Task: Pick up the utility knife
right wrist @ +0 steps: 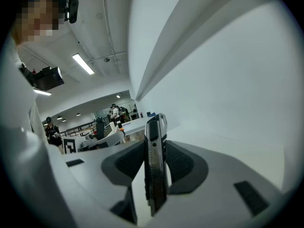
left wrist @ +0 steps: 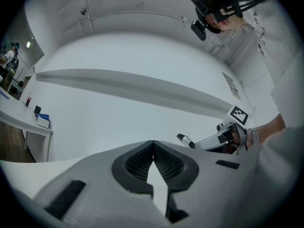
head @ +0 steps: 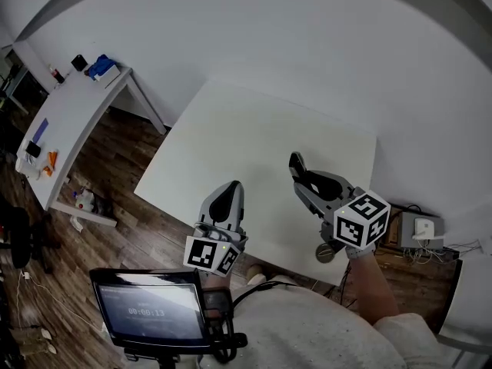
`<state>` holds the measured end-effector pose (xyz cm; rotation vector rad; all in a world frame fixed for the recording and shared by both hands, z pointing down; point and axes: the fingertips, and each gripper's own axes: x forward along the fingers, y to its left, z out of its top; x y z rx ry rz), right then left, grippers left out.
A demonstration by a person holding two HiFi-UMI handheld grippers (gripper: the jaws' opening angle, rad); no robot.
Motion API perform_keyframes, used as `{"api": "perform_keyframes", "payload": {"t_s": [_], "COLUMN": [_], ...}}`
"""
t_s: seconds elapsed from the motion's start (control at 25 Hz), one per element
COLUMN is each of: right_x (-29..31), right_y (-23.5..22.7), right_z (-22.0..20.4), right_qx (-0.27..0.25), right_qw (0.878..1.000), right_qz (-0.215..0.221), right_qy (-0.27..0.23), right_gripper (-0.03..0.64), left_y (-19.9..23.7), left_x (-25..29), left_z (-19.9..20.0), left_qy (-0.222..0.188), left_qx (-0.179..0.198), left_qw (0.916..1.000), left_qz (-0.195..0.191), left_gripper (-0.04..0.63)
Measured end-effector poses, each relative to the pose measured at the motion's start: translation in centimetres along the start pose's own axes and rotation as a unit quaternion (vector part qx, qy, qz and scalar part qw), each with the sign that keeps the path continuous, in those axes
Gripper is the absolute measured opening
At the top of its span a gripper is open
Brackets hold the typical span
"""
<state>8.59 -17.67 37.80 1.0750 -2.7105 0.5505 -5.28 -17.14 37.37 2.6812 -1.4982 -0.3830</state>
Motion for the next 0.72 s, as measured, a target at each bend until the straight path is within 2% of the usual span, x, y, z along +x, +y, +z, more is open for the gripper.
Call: {"api": "perform_keyframes", "payload": {"t_s": [0.72], "right_x": [-0.2], "right_y": [0.6], "right_z": [-1.1], "right_qx": [-0.004], "right_qw": [1.0], "right_qz": [-0.008], "right_qy": [0.013], "right_gripper": [0.141], "left_y": [0.7], "left_x": [-0.7], "left_z": [0.0], "left_qy": [0.005], "left_qx": [-0.003], "left_qw": [1.0], "left_qz": [0.001], "left_gripper": [0.008]}}
